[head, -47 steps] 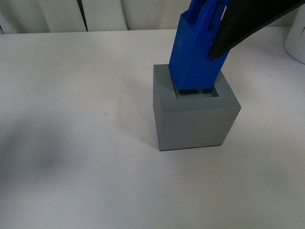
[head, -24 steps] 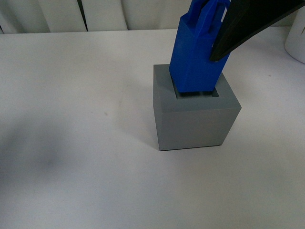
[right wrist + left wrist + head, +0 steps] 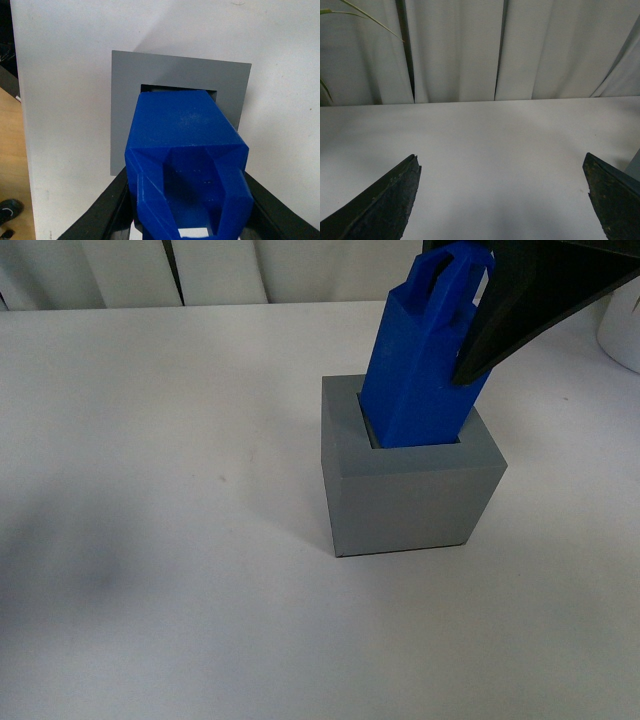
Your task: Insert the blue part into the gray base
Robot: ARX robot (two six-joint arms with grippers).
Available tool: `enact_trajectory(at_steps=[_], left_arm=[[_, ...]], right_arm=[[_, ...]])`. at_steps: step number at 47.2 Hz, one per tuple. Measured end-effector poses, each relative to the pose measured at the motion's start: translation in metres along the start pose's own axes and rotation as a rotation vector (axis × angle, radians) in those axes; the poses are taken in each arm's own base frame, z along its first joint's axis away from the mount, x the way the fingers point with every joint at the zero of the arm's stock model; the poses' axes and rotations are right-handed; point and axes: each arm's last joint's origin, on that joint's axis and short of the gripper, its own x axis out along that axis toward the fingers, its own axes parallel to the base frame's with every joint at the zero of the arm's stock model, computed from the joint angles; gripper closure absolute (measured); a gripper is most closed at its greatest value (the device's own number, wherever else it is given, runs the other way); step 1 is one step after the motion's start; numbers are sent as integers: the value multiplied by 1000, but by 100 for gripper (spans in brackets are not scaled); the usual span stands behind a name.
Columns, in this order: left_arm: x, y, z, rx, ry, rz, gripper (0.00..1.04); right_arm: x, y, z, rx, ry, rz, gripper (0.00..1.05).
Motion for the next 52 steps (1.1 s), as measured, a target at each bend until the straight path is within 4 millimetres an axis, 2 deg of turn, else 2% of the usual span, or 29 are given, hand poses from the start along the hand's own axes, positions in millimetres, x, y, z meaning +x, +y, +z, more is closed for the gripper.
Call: enact_trajectory(at_steps=[7,20,27,33,34,39,43,52], left_arm=[[0,0,0,0,0,0,6],[0,0,0,0,0,0,6],[0,0,0,0,0,0,6],[0,0,0,0,0,0,6],[0,0,0,0,0,0,6],[0,0,0,0,0,0,6],[0,0,0,0,0,0,6],[0,0,0,0,0,0,6]], right_arm=[[7,1,-1,-6,9,4,59],[11,2,10,-34,-3,-6,58],[15,1,13,-24,-53,-9,29],[9,4,8,3,-97,-35,9],[6,6,6,15,-115,-49,6],[-10,18,-4,53,-186,-106,8],[-27,36,-18,99,-263,-183,7],[-34,81,-53,227,-419,-318,7]])
